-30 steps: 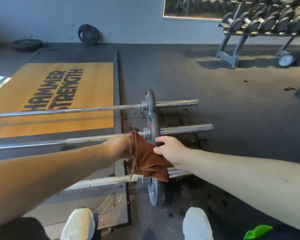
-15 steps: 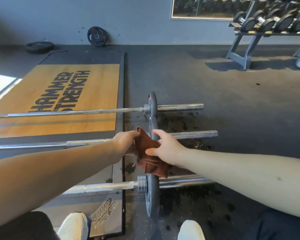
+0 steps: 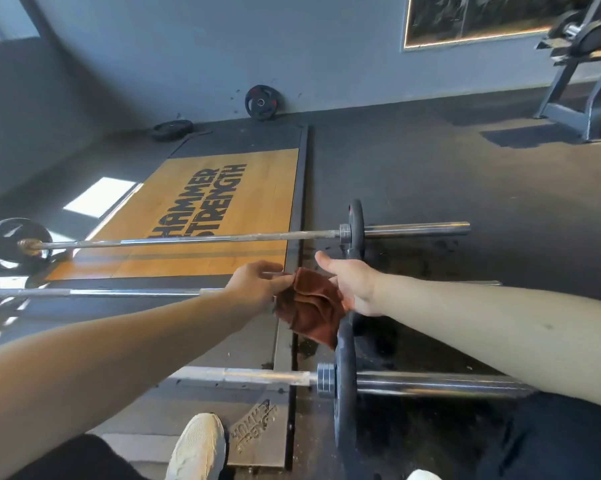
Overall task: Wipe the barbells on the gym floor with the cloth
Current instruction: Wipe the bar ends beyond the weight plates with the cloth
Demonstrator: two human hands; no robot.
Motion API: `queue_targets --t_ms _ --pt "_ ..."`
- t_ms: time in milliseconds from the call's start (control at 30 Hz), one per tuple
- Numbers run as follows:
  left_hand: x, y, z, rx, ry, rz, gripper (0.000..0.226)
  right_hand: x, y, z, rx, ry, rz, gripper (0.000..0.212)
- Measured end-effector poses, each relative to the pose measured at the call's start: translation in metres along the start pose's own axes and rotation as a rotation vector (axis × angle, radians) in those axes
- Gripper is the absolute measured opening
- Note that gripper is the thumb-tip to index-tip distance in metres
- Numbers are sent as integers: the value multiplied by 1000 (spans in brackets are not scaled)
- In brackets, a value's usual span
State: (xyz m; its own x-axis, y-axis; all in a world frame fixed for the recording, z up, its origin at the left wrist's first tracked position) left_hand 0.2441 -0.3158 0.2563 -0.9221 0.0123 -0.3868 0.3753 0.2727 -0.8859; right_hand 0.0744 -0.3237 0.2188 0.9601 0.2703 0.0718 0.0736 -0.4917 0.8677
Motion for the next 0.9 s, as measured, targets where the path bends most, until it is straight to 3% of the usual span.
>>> queue_targets --t_ms 67,133,200,300,433,533,600,667,767,900 --pt "-10 -6 -9 25 -68 25 35 7 7 -3 -3 95 -76 91" --pt "-17 -8 -12 74 -111 86 32 6 11 0 -70 63 -296 112" --pt "-21 -8 -12 94 -119 95 28 2 13 5 -114 -30 -421 98" --pt "-25 -11 0 122 -99 118 27 -12 10 13 -137 -180 -334 75" --pt "-24 -18 23 160 -97 92 23 -44 21 27 -175 -376 -108 85" --pt "-3 -13 46 152 -38 103 28 -48 25 40 -183 -318 -97 93" --pt "16 -1 63 98 40 125 41 -45 25 37 -210 -263 -274 96" --pt "37 11 80 83 107 252 50 -50 26 37 -273 -280 -554 88" --pt "61 12 104 164 156 504 33 -59 33 49 -417 -360 -876 58" --pt "87 -5 132 379 159 731 28 -80 24 88 -425 -418 -919 21"
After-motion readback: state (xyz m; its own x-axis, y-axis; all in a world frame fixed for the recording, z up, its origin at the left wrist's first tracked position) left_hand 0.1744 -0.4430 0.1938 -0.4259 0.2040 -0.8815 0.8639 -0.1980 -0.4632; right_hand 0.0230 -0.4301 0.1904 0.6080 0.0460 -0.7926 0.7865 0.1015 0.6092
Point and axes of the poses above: each hand's wrist, its own z-axis towards the middle knuckle, its own x-axis out of the palm, y = z × x, the point moved 9 cm from there along z, towards the middle knuckle, and after that the axes turned 3 degrees about -y, right-handed, at the moved point
